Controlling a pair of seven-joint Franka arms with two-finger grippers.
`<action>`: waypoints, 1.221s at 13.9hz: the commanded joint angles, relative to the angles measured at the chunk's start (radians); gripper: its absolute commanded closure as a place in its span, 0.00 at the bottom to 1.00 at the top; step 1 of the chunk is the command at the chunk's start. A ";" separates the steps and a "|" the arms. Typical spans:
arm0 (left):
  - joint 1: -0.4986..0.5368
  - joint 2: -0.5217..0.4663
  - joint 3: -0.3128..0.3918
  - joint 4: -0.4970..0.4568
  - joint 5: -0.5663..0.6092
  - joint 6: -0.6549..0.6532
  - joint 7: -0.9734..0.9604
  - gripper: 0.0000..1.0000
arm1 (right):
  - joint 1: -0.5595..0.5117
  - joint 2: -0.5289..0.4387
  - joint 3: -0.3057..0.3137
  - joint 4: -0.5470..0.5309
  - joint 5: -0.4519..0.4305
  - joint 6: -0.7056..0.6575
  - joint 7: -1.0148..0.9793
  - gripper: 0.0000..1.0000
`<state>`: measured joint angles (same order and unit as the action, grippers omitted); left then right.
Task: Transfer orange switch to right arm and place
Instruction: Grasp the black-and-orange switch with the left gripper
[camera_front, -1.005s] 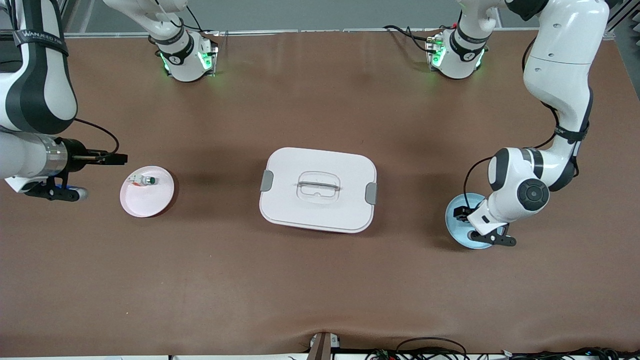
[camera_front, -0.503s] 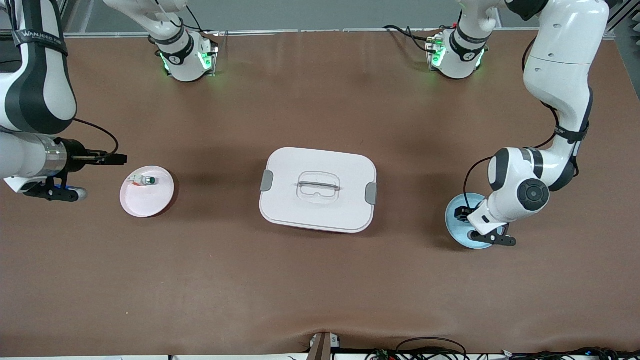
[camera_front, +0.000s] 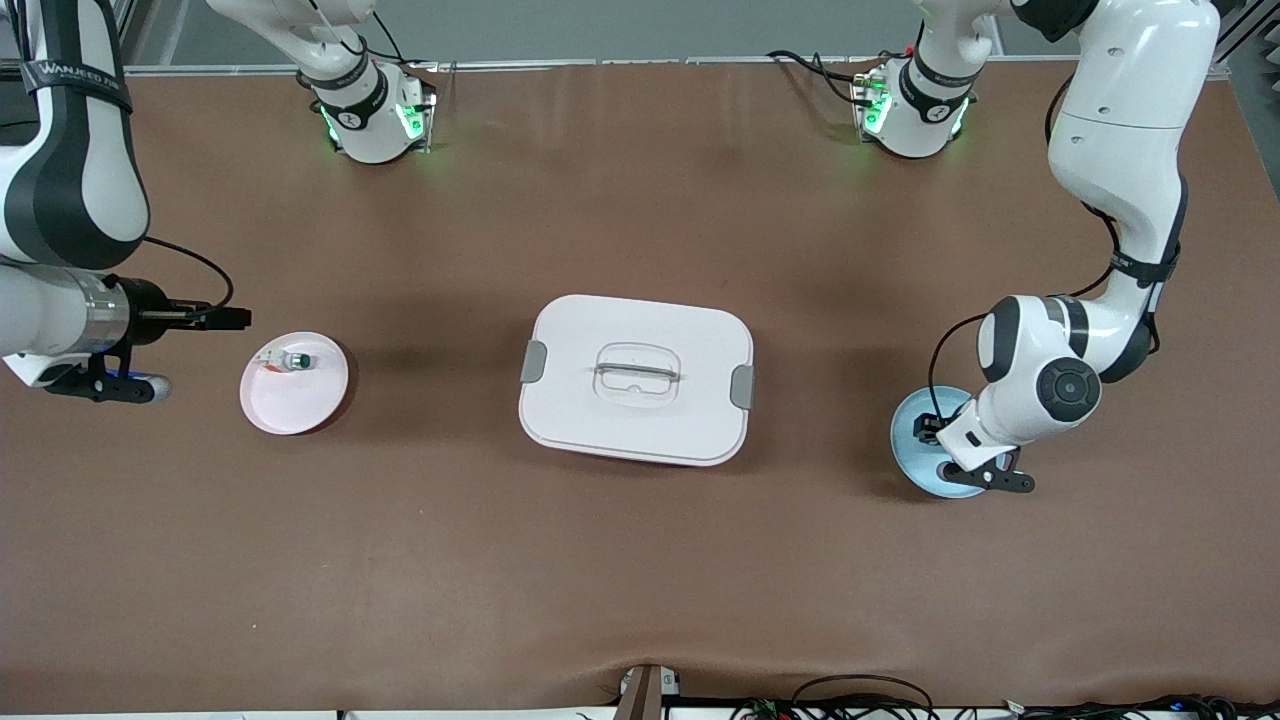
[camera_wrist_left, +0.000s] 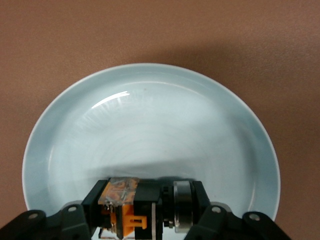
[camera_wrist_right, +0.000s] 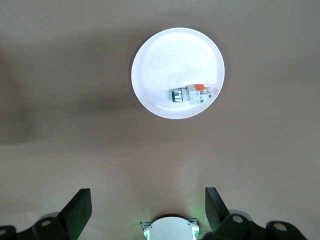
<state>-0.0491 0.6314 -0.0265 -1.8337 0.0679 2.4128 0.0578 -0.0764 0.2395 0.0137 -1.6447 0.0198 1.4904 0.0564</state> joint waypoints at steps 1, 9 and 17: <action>0.003 -0.012 -0.001 -0.001 0.007 -0.004 -0.003 0.68 | -0.017 -0.006 0.011 -0.010 -0.006 0.008 -0.017 0.00; 0.011 -0.036 -0.001 0.001 -0.002 -0.011 -0.015 0.68 | -0.017 -0.006 0.011 -0.010 -0.006 0.008 -0.017 0.00; 0.003 -0.149 -0.007 0.010 -0.054 -0.182 -0.058 0.68 | -0.022 -0.005 0.011 -0.004 0.002 0.004 -0.018 0.00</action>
<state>-0.0434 0.5447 -0.0275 -1.8138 0.0413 2.2879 0.0209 -0.0789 0.2396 0.0136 -1.6457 0.0199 1.4906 0.0514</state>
